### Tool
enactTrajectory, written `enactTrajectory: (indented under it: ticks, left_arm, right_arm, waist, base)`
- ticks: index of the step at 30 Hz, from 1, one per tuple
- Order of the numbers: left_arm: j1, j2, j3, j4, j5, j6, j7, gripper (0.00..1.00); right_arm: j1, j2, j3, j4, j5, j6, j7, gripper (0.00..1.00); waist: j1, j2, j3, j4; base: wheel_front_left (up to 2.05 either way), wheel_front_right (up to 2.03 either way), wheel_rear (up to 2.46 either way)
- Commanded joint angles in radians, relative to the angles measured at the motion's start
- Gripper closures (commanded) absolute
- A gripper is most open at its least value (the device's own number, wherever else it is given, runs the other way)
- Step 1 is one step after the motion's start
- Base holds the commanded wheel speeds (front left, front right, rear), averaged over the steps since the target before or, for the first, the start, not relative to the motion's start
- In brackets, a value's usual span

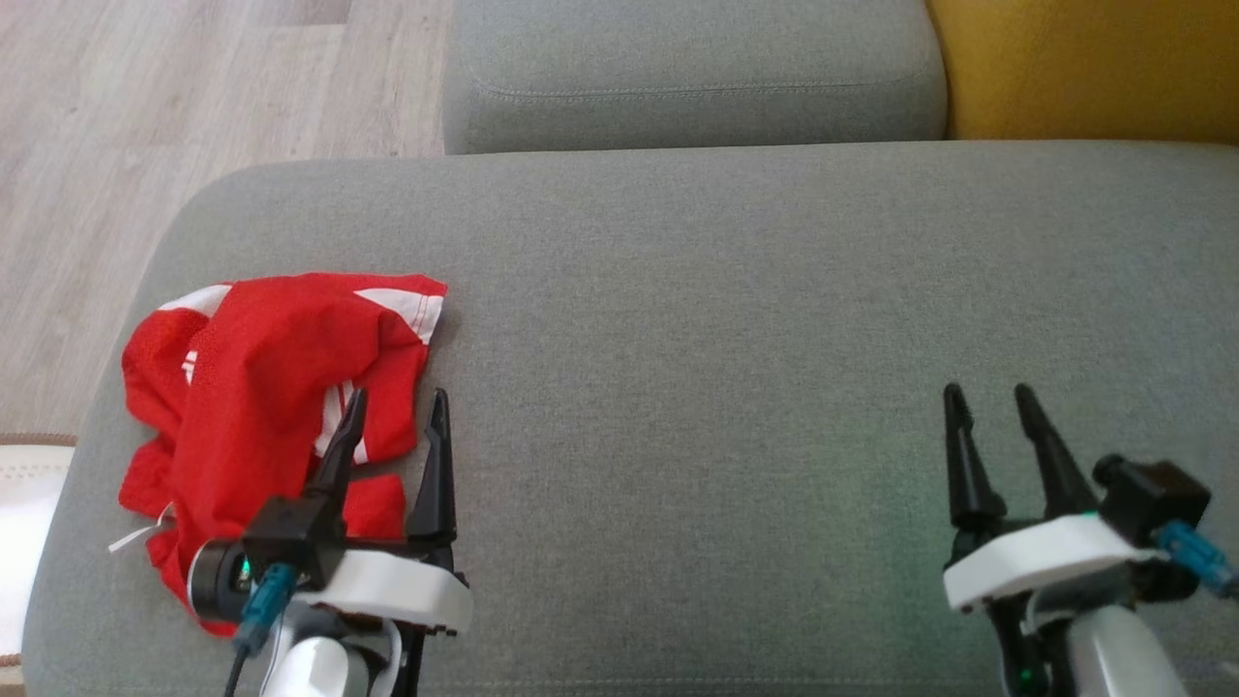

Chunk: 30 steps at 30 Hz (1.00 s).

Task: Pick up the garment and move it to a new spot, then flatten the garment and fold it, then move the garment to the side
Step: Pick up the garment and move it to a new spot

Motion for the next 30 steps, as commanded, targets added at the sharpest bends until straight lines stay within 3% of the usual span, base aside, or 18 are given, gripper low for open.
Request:
enactTrajectory:
  ticks: [1,14,30]
  left_arm:
    - [-0.037,-0.003,0.043,-0.028,-0.001,-0.005,-0.012,0.0]
    - [-0.029,-0.013,0.069,-0.021,0.02,-0.026,-0.012,0.0]
    - [0.001,-0.013,0.094,-0.019,0.04,-0.032,-0.012,0.0]
  right_arm:
    - [-0.013,-0.008,0.036,-0.023,0.011,-0.001,-0.02,0.0]
    - [-0.017,-0.008,0.062,0.02,0.01,-0.001,-0.071,0.0]
    - [-0.008,-0.008,0.163,0.054,0.058,-0.001,-0.11,0.0]
  waist:
    - [0.0,0.0,-0.001,0.0]
    - [0.0,0.0,-0.014,0.014]
    - [0.0,0.0,-0.042,0.18]
  base:
    - [0.0,0.0,0.0]
    - [0.0,0.0,0.0]
    - [0.0,0.0,0.0]
